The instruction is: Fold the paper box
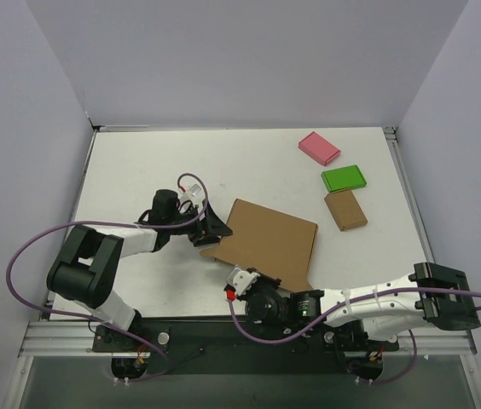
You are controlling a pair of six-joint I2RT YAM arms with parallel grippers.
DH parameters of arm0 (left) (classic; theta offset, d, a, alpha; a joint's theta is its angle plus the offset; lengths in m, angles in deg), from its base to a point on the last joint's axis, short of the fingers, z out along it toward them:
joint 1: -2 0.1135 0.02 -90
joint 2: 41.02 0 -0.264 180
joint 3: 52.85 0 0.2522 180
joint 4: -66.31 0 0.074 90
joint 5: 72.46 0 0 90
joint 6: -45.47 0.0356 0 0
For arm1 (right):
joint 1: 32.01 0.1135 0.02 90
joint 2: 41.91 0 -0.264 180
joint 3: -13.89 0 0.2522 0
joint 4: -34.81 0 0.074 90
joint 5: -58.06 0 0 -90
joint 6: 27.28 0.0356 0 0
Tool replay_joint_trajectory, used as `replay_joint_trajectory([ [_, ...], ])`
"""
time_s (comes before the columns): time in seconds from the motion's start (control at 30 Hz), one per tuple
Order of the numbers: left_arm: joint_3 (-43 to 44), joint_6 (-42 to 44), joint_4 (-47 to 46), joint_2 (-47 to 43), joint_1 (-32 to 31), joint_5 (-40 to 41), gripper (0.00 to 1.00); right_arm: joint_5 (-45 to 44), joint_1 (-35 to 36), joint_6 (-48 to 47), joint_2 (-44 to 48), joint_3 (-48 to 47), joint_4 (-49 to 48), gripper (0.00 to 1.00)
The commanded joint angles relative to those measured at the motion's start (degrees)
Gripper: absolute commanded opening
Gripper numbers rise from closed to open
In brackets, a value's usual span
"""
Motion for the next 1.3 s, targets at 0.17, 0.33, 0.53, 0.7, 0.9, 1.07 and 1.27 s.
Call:
replay_joint_trajectory([
  [0.17, -0.45, -2.37, -4.18, -0.58, -0.31, -0.77, 0.9, -0.78, 0.72, 2.37, 1.19, -0.47, -3.17, 0.0],
  [0.33, -1.51, -5.79, -7.53, -0.14, -1.28, -2.18, 0.9, -0.6, 0.8, 1.93, 0.75, -0.82, -3.61, 0.0],
  [0.53, -2.39, -10.72, -14.92, -0.23, -2.24, -4.11, 0.83, -0.52, 0.81, 1.75, -0.04, -0.82, -3.61, 0.0],
  [0.7, -2.39, -11.51, -15.36, -1.55, -2.77, -4.2, 0.64, -0.52, 0.81, 2.1, -0.04, -0.38, -3.7, 0.0],
  [0.9, -2.39, -12.31, -15.89, -2.25, -3.12, -4.29, 0.52, -0.6, 0.89, 2.19, -0.31, -0.47, -3.53, 0.0],
  [1.07, -2.48, -13.45, -15.89, -3.3, -3.21, -4.2, 0.39, -1.04, 0.98, 2.28, -0.66, -1.25, -2.74, 0.02],
  [1.27, -2.3, -13.45, -13.35, -4.53, -3.21, -3.94, 0.32, -2.01, 1.42, 0.62, -1.36, -2.13, -2.74, 0.55],
])
